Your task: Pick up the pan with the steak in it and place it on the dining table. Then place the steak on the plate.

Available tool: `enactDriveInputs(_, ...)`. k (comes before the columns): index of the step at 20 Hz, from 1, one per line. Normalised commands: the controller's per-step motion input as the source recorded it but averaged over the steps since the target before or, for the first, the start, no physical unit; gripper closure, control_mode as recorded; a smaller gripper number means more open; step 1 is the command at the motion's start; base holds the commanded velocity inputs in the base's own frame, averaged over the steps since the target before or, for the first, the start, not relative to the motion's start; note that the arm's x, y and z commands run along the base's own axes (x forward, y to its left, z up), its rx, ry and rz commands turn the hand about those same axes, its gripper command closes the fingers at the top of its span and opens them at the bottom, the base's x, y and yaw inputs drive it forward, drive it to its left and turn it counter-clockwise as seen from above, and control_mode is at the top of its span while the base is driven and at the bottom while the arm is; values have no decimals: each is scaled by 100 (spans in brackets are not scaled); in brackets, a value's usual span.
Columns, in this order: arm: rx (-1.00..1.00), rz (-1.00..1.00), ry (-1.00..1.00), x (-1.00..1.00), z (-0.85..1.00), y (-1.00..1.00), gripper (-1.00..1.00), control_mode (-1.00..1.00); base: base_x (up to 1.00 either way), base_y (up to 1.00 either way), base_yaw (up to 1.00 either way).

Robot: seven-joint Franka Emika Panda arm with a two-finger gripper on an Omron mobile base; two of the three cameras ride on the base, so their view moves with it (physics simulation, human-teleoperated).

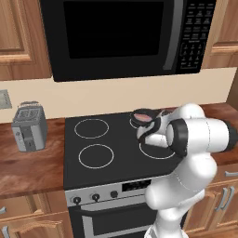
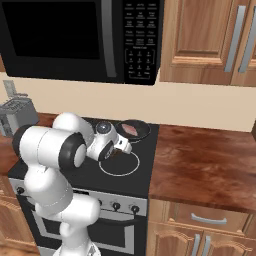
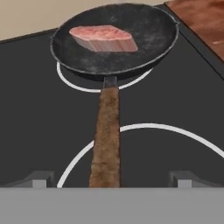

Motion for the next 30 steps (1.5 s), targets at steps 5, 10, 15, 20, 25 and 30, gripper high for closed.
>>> enactDriveInputs(5,5,-6,1,24,-34,0,-100,-100,0,0,0)
enactDriveInputs(10,5,-5,2,23,-35,0,-100,-100,0,0,0)
enactDriveInputs(15,3,-3,1,16,-28,0,100,-100,0,0,0)
enactDriveInputs(20,0,-1,0,0,6,0,100,-100,0,0,0)
enactDriveInputs(25,0,-2,3,-5,73,1,100,-100,0,0,0)
enactDriveInputs(30,-1,6,3,-43,100,12,100,-100,0,0,0)
